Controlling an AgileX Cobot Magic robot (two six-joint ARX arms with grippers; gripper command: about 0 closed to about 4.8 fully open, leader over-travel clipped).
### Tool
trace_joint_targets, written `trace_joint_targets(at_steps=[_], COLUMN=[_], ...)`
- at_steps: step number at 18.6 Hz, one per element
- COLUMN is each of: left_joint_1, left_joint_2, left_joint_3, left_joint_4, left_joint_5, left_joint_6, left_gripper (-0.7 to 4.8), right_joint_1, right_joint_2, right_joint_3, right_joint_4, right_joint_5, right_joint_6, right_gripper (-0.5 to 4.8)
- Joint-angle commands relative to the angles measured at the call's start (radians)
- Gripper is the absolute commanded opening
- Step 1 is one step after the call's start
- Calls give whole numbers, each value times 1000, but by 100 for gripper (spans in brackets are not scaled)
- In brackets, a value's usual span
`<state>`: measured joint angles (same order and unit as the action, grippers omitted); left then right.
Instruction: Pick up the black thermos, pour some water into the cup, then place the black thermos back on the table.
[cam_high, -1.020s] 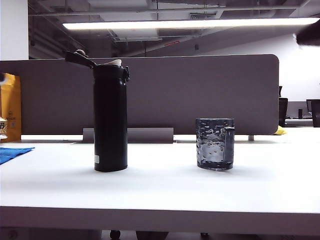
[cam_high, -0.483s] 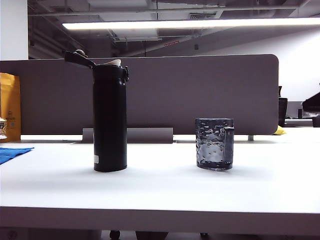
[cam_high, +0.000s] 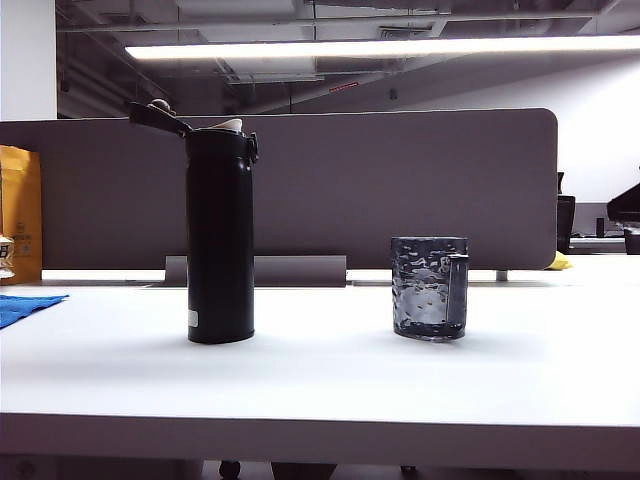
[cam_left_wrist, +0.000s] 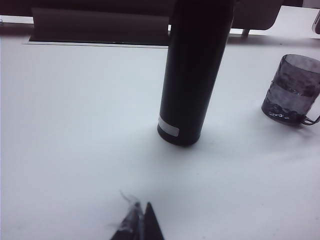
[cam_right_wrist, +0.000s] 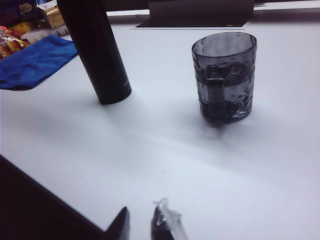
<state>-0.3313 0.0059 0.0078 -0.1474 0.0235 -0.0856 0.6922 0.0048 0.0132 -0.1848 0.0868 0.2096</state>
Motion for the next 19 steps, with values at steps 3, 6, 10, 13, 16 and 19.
trace_joint_targets(at_steps=[3, 6, 10, 13, 16, 19], left_joint_1=[5, 50, 240, 387, 410, 352], left_joint_2=[-3, -2, -2, -2, -2, -2], left_joint_3=[1, 1, 1, 1, 1, 1], left_joint_4=[6, 7, 6, 6, 6, 6], left_joint_5=[-1, 6, 6, -3, -4, 0], left_joint_6=[0, 0, 0, 0, 0, 0], left_gripper=[2, 2, 2, 2, 2, 2], right_joint_1=[-6, -101, -375, -588, -657, -658], right_joint_2=[-3, -2, -3, -3, -3, -2], right_joint_3=[-2, -2, -2, -2, -2, -2], right_joint_4=[-3, -3, -2, -2, -2, -2], right_joint_5=[1, -58, -88, -85, -79, -82], right_joint_6=[-1, 0, 0, 0, 0, 0], right_gripper=[54, 54, 54, 54, 54, 54])
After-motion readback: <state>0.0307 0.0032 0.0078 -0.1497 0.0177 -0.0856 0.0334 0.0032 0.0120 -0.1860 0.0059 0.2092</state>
